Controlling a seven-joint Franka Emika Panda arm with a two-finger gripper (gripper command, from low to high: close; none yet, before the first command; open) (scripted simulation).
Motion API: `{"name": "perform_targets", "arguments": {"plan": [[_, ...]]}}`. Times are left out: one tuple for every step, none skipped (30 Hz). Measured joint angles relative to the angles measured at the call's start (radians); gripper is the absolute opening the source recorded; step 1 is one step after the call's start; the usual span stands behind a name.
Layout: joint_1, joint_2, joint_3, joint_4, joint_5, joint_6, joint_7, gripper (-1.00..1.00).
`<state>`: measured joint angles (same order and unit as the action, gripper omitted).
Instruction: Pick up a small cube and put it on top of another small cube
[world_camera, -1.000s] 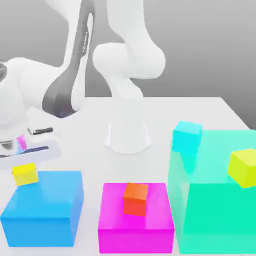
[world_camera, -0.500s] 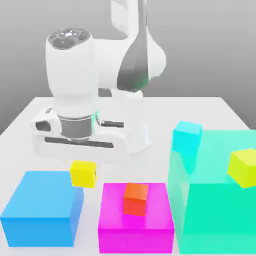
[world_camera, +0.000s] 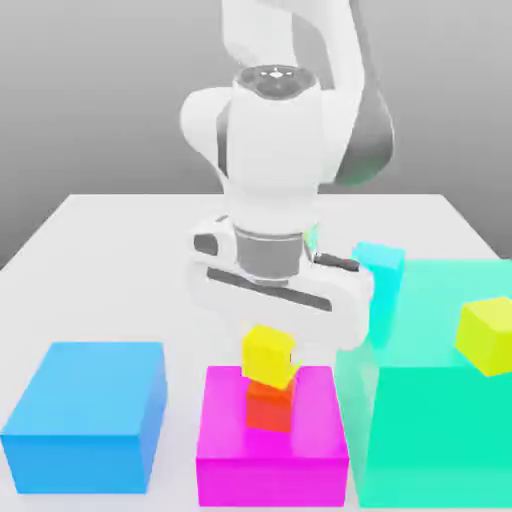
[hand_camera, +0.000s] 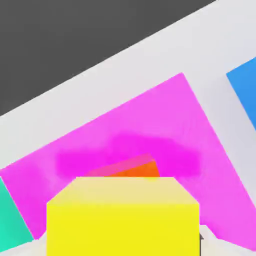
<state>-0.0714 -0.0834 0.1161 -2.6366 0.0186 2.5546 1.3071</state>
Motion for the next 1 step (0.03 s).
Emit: {"name": "perform_targets", "arguments": {"plan": [[0.0, 0.0, 0.0, 0.0, 0.0, 0.0, 0.0, 1.0]]}}
